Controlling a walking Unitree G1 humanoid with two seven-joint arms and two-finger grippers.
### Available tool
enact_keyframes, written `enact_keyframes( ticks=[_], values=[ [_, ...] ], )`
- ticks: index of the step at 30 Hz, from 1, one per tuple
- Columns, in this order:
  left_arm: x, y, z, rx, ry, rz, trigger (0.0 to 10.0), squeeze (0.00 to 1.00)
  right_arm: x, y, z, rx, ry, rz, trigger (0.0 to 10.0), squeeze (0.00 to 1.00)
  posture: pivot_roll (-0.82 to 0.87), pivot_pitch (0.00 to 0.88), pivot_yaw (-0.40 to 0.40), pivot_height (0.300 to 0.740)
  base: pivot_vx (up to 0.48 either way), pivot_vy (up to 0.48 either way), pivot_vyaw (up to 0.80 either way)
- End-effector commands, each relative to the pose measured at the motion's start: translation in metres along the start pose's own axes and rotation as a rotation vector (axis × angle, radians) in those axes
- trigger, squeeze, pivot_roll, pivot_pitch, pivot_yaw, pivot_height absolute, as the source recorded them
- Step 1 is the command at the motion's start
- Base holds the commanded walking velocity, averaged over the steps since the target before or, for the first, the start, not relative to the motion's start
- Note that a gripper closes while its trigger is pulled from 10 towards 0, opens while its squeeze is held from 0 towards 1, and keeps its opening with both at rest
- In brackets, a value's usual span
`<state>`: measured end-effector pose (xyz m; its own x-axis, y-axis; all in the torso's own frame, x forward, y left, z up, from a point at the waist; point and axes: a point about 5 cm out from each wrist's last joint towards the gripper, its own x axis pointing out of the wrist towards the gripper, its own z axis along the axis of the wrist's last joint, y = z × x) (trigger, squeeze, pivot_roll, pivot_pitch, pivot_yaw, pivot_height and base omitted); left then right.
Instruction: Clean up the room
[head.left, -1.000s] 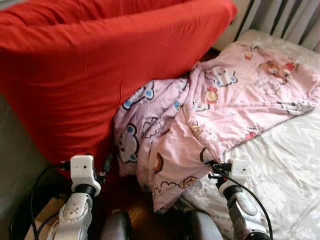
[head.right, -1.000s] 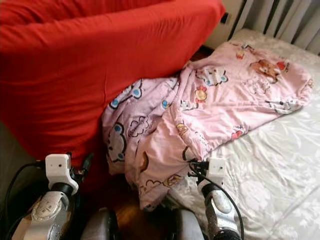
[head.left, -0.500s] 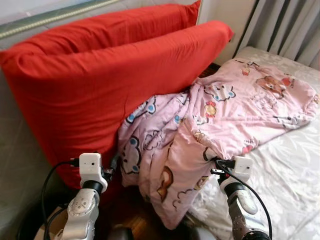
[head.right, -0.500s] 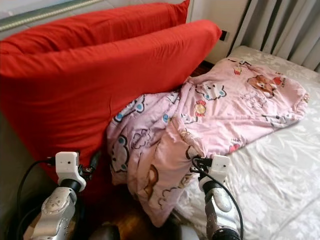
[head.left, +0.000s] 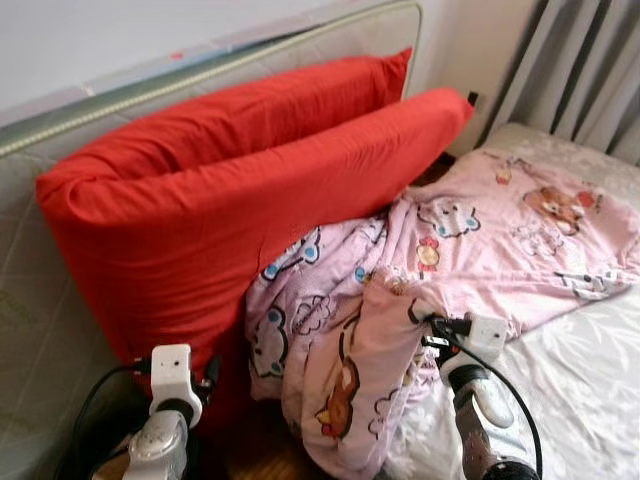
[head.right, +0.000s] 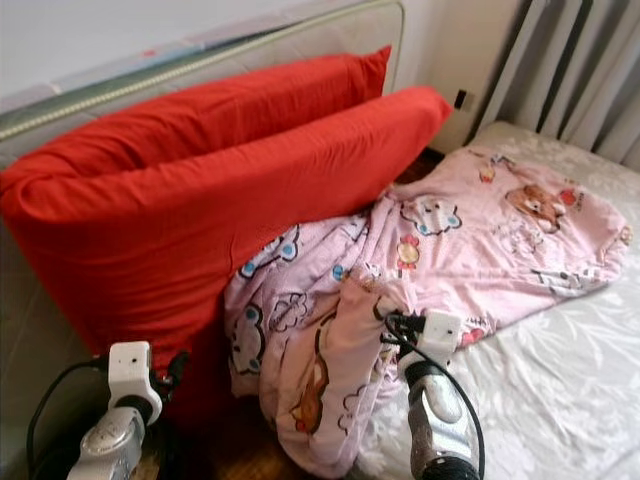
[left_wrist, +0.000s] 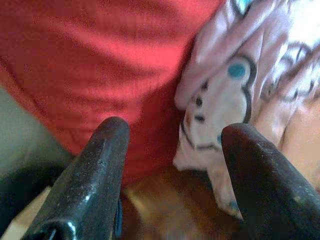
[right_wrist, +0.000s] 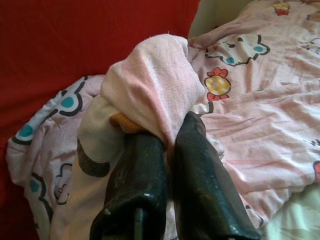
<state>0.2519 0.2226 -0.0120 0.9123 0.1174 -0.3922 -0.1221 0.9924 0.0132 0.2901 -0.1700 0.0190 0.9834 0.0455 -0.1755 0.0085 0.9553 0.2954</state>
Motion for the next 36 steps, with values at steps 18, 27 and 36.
enact_keyframes(
  ticks=[18,27,36],
  values=[
    [-0.014,0.008,-0.049,0.015,0.277,0.050,10.0,0.00,-0.002,0.004,-0.004,0.002,-0.008,-0.026,10.0,0.00,-0.02,0.000,-0.014,0.740,0.000,0.000,0.00],
    [-0.022,0.007,-0.062,0.013,0.318,0.071,10.0,0.00,-0.003,0.006,-0.008,0.003,0.001,-0.021,10.0,0.00,-0.02,0.000,-0.014,0.740,0.000,0.000,0.00],
    [-0.023,0.008,-0.063,0.008,0.322,0.082,10.0,0.00,-0.003,0.009,-0.007,0.001,-0.002,-0.016,10.0,0.00,-0.02,0.009,-0.015,0.740,0.000,0.000,0.00]
  ],
)
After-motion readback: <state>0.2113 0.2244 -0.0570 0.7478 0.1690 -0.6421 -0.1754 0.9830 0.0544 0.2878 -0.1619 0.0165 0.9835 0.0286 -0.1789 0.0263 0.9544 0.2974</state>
